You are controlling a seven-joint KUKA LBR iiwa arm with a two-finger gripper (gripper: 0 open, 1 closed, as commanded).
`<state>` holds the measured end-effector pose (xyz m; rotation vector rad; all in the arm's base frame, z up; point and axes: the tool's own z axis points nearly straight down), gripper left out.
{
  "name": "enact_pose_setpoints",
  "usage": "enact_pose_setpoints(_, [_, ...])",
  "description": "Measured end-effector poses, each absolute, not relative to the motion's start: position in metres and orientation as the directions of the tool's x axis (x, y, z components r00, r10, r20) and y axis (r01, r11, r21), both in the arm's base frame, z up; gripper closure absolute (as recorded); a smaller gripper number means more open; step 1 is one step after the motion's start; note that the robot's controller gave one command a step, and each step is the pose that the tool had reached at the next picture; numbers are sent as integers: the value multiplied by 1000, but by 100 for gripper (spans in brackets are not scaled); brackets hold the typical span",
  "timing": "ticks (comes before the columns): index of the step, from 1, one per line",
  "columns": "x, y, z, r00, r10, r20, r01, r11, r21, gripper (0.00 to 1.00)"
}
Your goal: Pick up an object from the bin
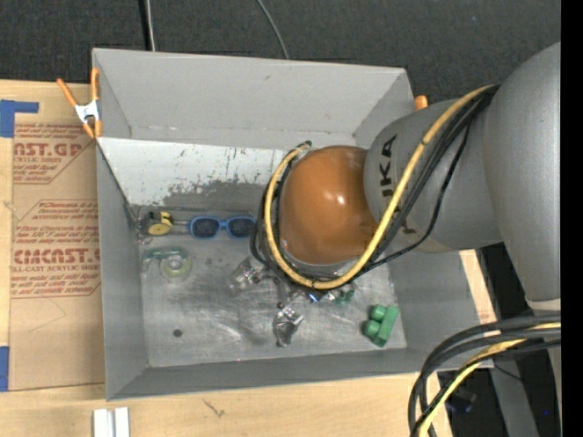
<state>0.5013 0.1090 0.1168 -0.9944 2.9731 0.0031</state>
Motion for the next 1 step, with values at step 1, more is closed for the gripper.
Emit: enact_pose_setpoints(1, [593, 204, 97, -597, -803, -6, -803, 597, -1, 0])
